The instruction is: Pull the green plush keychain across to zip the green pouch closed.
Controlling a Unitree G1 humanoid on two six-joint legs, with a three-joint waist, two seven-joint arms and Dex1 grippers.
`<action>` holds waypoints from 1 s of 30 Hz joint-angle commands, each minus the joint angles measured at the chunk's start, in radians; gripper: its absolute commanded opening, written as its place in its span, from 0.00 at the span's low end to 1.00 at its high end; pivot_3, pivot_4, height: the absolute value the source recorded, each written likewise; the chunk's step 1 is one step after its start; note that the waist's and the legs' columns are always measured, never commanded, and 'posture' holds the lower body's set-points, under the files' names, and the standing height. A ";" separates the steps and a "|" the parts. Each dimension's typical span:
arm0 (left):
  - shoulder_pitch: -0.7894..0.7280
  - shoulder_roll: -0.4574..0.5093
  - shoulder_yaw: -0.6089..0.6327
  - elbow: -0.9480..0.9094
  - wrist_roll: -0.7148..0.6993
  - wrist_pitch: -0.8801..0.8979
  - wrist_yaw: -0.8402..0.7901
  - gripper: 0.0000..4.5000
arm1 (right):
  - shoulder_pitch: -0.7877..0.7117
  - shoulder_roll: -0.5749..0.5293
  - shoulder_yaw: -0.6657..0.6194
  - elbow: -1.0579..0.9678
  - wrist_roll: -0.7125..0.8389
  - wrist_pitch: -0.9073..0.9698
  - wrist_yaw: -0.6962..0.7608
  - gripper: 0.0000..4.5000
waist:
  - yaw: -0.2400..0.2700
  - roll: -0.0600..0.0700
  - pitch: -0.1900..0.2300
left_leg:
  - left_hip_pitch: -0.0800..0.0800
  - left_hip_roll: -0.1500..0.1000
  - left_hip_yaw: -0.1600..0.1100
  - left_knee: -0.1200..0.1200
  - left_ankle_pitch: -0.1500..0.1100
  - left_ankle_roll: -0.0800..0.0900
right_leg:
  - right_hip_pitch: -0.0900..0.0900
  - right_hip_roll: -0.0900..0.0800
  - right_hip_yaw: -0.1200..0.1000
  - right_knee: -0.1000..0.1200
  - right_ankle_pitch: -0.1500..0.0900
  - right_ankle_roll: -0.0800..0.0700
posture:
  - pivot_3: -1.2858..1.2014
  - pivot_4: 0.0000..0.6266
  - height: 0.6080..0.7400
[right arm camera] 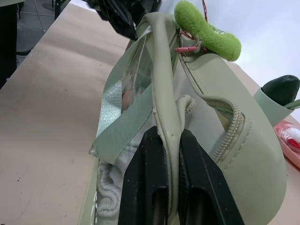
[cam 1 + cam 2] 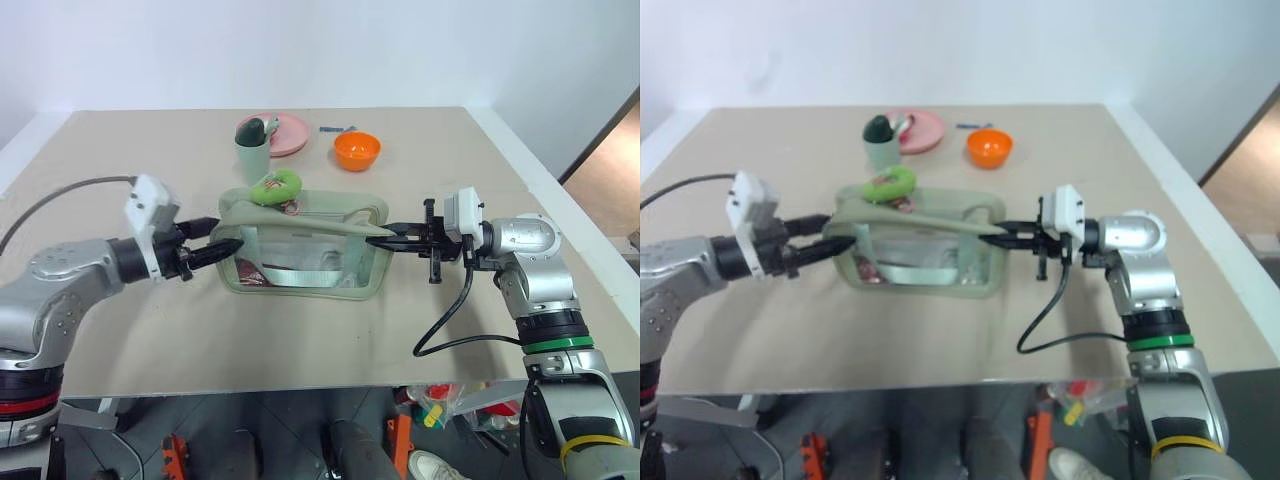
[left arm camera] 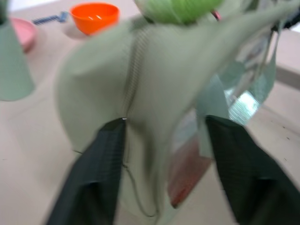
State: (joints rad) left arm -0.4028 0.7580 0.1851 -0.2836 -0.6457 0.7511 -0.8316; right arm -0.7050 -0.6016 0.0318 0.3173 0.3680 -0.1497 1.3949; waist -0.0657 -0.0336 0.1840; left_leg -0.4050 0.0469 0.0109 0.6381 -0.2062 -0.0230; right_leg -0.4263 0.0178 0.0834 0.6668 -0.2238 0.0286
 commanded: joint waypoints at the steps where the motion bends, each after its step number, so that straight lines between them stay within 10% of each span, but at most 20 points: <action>1: 0.007 0.011 0.011 -0.003 0.004 -0.016 -0.004 0.27 | -0.003 -0.026 -0.023 -0.033 0.002 0.005 -0.005 0.00 | 0.000 0.000 0.000 | 0.000 0.000 0.000 0.000 0.000 0.000 | 0.000 0.000 0.000 0.000 0.000 0.000 | 0.52 0.24 1.00; 5: 0.002 0.012 0.008 0.018 0.019 -0.030 -0.011 0.01 | -0.001 -0.031 -0.024 -0.037 0.004 0.009 -0.010 0.00 | 0.000 0.000 0.000 | 0.000 0.000 0.000 0.000 0.000 0.000 | 0.000 0.000 0.000 0.000 0.000 0.000 | 0.52 0.24 1.00; 15: -0.031 -0.010 -0.030 0.030 0.025 -0.045 -0.011 0.00 | 0.039 -0.131 -0.052 -0.210 0.111 0.397 -0.042 0.29 | 0.006 0.000 0.000 | 0.000 0.000 0.000 0.000 0.000 0.000 | 0.000 0.000 0.000 0.000 0.000 0.000 | 0.52 0.24 1.00; 24: -0.040 -0.009 -0.053 0.041 0.042 -0.051 -0.030 0.00 | -0.137 -0.222 -0.174 -0.091 0.199 0.700 -0.161 1.00 | 0.012 0.000 0.000 | 0.001 -0.001 0.003 0.000 0.000 0.000 | 0.000 -0.001 0.002 0.000 0.000 -0.001 | 0.52 0.24 1.00; 30: -0.047 -0.026 -0.065 0.024 0.039 -0.046 -0.030 0.00 | -0.334 -0.058 -0.062 -0.057 0.150 0.830 -0.298 1.00 | 0.010 0.000 0.000 | 0.001 0.000 0.002 0.000 0.000 0.000 | 0.000 0.000 0.001 0.000 0.000 -0.001 | 0.52 0.24 1.00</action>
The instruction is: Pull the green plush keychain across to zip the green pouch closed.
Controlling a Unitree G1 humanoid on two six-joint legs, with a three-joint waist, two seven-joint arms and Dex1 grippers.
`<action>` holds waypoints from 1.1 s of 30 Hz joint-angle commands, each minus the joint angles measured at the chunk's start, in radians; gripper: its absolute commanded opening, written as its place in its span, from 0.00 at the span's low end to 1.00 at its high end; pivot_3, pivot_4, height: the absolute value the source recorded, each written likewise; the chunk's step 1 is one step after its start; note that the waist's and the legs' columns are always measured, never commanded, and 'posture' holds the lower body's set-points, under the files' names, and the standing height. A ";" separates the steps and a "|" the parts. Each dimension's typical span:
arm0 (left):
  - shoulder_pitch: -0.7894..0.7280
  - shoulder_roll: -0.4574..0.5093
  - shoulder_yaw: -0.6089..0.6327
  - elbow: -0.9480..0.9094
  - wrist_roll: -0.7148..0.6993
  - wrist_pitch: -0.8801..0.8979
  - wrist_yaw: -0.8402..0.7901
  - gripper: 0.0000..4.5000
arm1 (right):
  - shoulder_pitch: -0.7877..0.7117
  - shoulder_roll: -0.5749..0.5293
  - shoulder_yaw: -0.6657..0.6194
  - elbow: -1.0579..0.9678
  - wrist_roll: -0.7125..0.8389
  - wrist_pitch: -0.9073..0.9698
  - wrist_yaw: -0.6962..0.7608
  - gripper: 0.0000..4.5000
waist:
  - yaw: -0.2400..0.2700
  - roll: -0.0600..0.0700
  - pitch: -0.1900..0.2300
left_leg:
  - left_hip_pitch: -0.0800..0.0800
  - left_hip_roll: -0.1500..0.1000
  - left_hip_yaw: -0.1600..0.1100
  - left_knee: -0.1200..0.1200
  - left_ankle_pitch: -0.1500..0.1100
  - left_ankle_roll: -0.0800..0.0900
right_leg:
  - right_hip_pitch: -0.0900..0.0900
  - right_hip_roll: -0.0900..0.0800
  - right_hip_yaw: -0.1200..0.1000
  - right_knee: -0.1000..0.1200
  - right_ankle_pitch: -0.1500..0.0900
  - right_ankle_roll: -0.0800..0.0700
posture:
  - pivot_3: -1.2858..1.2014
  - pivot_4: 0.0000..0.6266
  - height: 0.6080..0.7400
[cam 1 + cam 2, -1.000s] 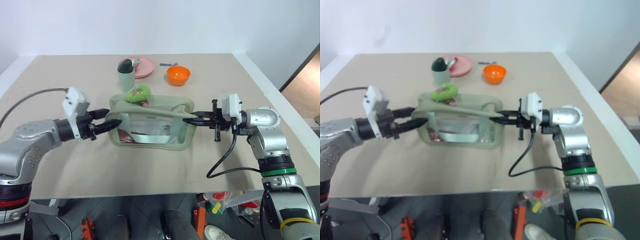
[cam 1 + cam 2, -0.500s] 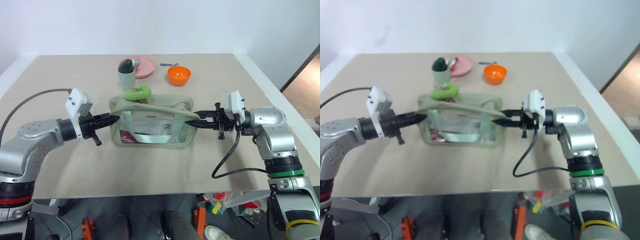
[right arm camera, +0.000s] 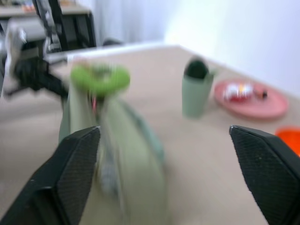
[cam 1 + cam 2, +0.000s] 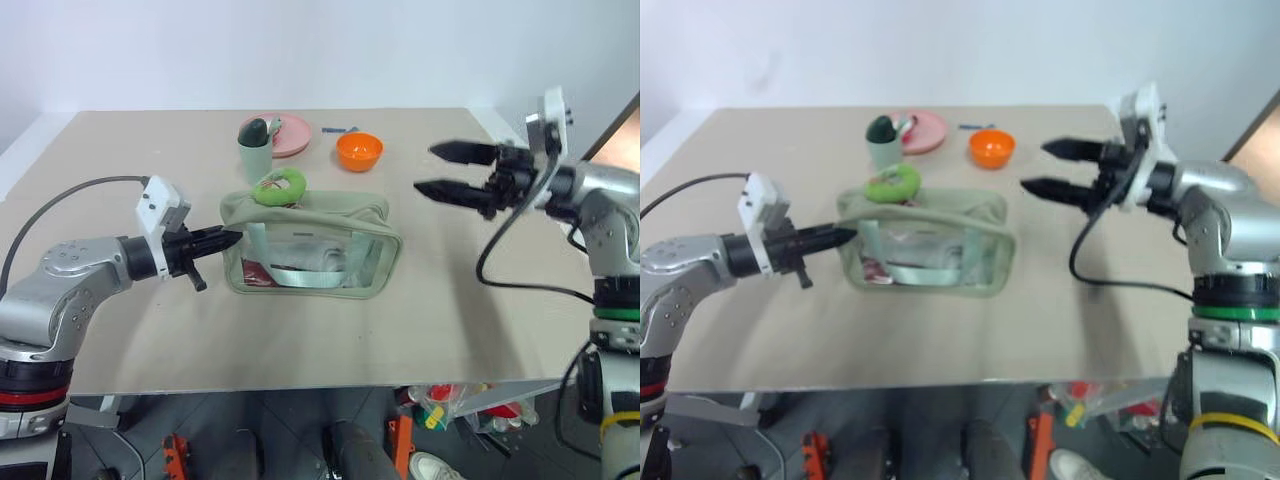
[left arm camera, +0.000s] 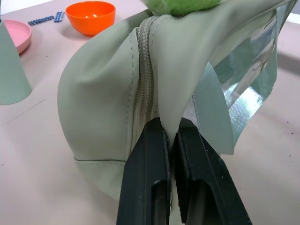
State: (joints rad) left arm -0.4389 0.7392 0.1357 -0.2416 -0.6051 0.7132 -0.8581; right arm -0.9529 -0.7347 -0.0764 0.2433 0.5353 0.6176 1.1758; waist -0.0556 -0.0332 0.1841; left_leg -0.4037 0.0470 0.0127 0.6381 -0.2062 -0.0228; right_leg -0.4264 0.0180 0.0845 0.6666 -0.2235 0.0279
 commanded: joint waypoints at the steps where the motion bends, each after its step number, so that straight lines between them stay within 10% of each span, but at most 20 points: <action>1: -0.013 -0.010 -0.018 -0.021 0.000 -0.008 -0.003 0.00 | -0.122 0.114 0.059 0.038 -0.031 0.076 -0.114 1.00 | -0.001 0.000 0.000 | 0.000 0.000 0.000 0.000 0.000 0.000 | 0.000 0.000 0.000 0.000 0.000 0.000 | 0.52 0.24 1.00; 18: -0.029 -0.050 -0.041 -0.040 0.020 -0.025 0.022 0.00 | -0.232 0.363 0.234 0.230 -0.163 0.067 -0.069 1.00 | 0.013 -0.001 0.000 | -0.020 -0.004 -0.004 0.001 0.000 0.000 | -0.014 -0.006 -0.005 0.000 0.002 -0.002 | 0.52 0.24 1.00; 30: -0.052 -0.068 -0.055 -0.011 0.043 -0.040 0.018 0.00 | -0.223 0.365 0.172 0.193 -0.103 0.078 -0.012 0.02 | 0.013 -0.001 0.000 | -0.020 -0.004 -0.010 0.004 0.002 -0.001 | -0.012 -0.005 -0.010 0.000 0.001 0.002 | 0.52 0.24 1.00; 33: -0.067 -0.079 -0.056 0.000 0.043 -0.039 0.026 0.00 | -0.219 0.359 0.157 0.172 -0.081 0.073 0.015 0.01 | 0.014 -0.001 0.000 | -0.020 -0.004 -0.010 0.004 0.002 -0.001 | -0.011 -0.006 -0.010 0.000 0.001 0.002 | 0.52 0.24 1.00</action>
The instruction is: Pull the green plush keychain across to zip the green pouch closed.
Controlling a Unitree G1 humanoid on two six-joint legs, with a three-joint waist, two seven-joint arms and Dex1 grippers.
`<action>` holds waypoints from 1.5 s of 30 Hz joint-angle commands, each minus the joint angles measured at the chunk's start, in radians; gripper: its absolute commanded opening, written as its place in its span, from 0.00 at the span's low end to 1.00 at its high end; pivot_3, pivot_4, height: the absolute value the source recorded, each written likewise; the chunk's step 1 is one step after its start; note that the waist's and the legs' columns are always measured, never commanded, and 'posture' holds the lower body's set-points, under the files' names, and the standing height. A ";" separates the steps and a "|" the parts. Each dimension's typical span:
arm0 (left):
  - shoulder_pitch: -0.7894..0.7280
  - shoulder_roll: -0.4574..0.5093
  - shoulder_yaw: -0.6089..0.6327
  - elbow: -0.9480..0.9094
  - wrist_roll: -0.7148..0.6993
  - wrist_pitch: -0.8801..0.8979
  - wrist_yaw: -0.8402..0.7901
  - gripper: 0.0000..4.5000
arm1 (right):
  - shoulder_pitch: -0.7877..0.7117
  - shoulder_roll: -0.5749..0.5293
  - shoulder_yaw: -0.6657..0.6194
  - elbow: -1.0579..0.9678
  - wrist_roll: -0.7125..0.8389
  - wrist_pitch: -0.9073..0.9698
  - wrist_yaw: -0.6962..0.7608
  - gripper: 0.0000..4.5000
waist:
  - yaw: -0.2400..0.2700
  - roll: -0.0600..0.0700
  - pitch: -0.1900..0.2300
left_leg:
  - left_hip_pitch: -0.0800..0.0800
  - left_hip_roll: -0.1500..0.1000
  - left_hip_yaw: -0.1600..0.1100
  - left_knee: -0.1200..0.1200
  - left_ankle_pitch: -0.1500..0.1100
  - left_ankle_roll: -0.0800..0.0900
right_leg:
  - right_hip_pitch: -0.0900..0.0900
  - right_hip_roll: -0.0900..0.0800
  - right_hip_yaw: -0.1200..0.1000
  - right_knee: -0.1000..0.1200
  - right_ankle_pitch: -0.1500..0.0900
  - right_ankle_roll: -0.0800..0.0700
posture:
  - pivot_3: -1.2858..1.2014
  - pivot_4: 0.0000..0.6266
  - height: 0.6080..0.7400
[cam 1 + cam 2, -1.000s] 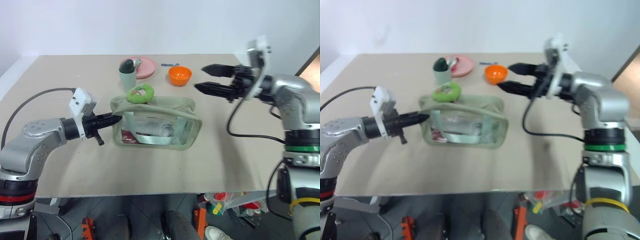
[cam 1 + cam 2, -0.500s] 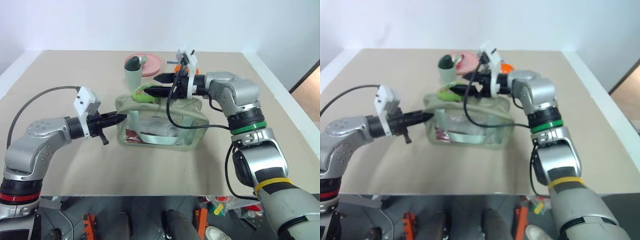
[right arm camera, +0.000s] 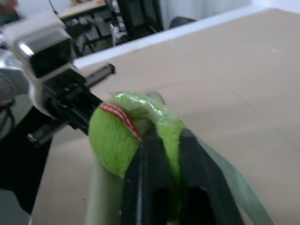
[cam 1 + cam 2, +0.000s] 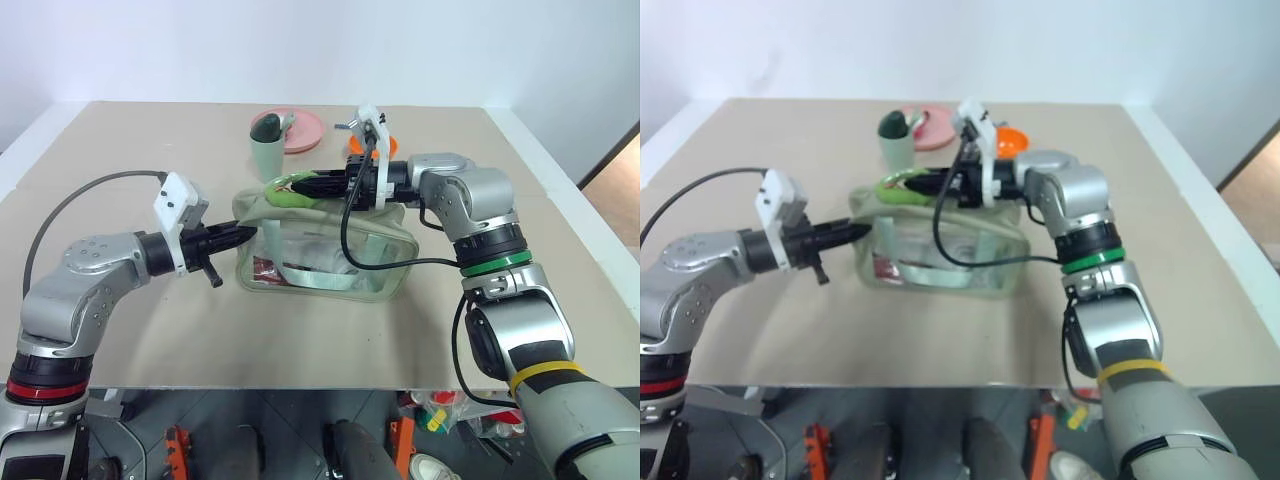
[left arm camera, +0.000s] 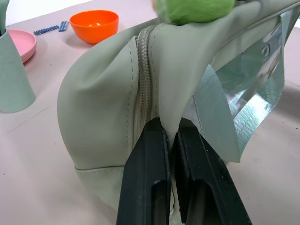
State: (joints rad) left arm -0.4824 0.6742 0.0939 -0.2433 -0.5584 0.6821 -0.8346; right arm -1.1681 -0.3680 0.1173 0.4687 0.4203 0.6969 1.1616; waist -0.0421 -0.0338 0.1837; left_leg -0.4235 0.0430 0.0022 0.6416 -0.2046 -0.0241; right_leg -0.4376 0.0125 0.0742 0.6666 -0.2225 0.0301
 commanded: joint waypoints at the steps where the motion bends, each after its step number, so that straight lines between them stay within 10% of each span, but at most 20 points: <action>1: -0.033 -0.024 -0.016 0.008 0.006 -0.013 0.015 0.00 | -0.003 -0.005 -0.054 -0.060 0.038 -0.049 0.033 0.01 | 0.000 0.000 0.000 | 0.000 0.000 0.000 0.000 0.000 0.000 | 0.000 0.000 0.000 0.000 0.000 0.000 | 0.52 0.24 1.00; 16: -0.119 -0.179 -0.022 0.044 0.102 -0.020 0.254 0.00 | 0.014 -0.148 -0.355 -0.033 0.013 -0.431 -0.213 0.01 | 0.002 0.000 0.000 | -0.001 -0.001 0.000 -0.001 0.000 0.000 | -0.001 0.000 0.000 0.000 0.003 -0.005 | 0.52 0.24 1.00; 27: -0.132 -0.202 -0.029 0.097 0.136 -0.056 0.295 0.00 | 0.223 -0.316 -0.332 0.077 -0.286 -0.648 -0.603 0.01 | -0.005 0.000 0.000 | -0.002 -0.001 0.001 -0.003 0.001 -0.002 | -0.003 0.000 0.002 0.000 0.004 -0.005 | 0.52 0.24 1.00; 45: -0.173 -0.206 -0.065 0.159 0.186 -0.112 0.268 0.00 | 0.430 -0.073 -0.099 0.305 -0.555 -0.847 -0.926 0.01 | -0.014 0.000 0.000 | 0.003 0.001 0.002 -0.003 0.009 -0.004 | -0.001 0.003 0.005 0.001 0.008 -0.001 | 0.52 0.24 1.00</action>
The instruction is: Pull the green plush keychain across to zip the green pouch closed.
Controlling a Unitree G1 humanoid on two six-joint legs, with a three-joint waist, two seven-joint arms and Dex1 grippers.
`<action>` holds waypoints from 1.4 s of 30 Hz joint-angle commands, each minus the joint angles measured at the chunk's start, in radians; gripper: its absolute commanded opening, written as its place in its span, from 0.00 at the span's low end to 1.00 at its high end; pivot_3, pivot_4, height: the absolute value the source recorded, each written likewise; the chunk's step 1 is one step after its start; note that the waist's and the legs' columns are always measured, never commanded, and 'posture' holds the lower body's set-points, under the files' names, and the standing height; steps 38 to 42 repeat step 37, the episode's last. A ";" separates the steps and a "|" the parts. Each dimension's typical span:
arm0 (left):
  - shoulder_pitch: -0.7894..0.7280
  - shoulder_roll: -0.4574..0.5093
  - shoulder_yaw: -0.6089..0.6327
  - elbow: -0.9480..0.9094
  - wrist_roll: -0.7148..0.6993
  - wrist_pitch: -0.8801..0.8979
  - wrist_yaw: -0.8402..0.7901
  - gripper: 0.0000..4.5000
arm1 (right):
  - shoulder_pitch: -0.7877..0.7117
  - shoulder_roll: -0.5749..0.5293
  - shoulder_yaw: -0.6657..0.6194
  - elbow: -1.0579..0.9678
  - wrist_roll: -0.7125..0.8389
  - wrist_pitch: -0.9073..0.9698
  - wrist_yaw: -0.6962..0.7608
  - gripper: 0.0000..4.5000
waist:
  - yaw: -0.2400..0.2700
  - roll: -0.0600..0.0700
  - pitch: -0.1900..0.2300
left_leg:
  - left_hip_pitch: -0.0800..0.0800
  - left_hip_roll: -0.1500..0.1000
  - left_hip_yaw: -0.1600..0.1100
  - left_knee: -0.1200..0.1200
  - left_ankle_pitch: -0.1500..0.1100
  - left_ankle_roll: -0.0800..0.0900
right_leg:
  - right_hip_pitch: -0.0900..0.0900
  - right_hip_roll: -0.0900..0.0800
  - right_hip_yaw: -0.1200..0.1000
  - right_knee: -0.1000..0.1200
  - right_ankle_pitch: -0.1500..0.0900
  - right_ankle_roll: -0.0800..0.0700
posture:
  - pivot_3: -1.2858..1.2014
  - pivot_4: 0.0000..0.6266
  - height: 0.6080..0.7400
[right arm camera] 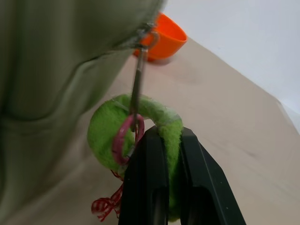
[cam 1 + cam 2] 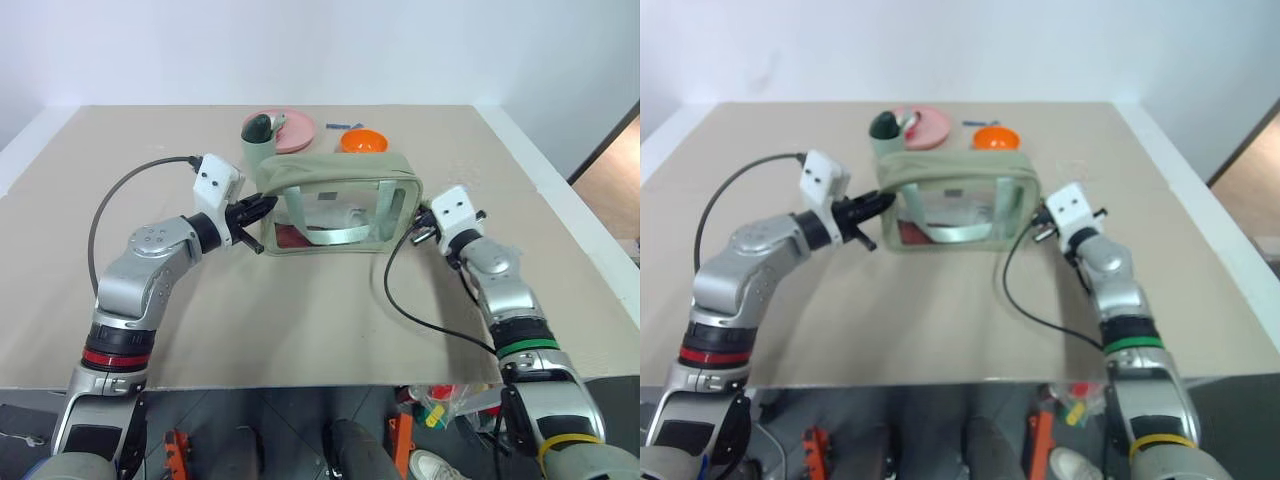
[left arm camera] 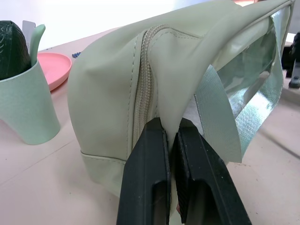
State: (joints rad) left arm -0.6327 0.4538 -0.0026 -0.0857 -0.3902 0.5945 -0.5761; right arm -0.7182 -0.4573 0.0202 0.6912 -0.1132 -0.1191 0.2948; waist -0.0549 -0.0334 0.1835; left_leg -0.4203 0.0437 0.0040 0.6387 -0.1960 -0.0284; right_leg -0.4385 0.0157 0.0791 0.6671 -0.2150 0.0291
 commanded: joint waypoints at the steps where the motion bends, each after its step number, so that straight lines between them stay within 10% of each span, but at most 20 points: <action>1: -0.022 0.014 0.032 0.002 0.018 -0.024 0.010 0.00 | -0.026 0.023 -0.003 0.101 -0.021 -0.039 -0.068 0.01 | -0.005 0.000 0.000 | 0.000 0.000 0.000 0.000 0.001 0.000 | 0.000 0.000 0.000 0.000 0.001 0.000 | 0.52 0.24 1.00; 7: -0.013 0.027 0.011 -0.003 0.025 -0.004 -0.014 0.00 | -0.056 0.038 -0.042 0.137 0.037 -0.074 -0.054 0.01 | -0.017 0.000 0.000 | 0.004 0.000 0.000 0.000 0.004 0.002 | 0.003 0.001 0.000 0.000 0.004 0.000 | 0.52 0.24 1.00; 20: -0.065 0.072 0.074 0.030 -0.038 -0.002 -0.109 0.99 | 0.009 -0.057 -0.249 -0.339 0.443 0.142 0.297 1.00 | -0.017 0.000 0.000 | 0.003 0.000 -0.001 -0.001 0.004 0.003 | 0.003 0.001 -0.001 -0.001 0.004 0.001 | 0.52 0.24 1.00; 29: -0.017 0.187 0.293 -0.123 -0.338 0.203 -0.196 0.99 | 0.224 -0.187 -0.329 -0.777 0.723 0.474 0.441 1.00 | -0.017 0.000 0.000 | 0.000 0.001 -0.002 -0.001 0.004 0.003 | 0.000 0.001 -0.002 -0.001 0.003 0.001 | 0.52 0.24 1.00; 42: 0.314 0.196 0.239 -0.252 -0.104 -0.013 -0.073 0.99 | 0.548 -0.202 -0.305 -1.039 0.758 0.563 0.446 1.00 | -0.016 0.000 0.000 | 0.004 0.001 -0.002 -0.002 0.003 0.003 | 0.004 0.000 -0.002 -0.001 0.001 -0.002 | 0.52 0.24 1.00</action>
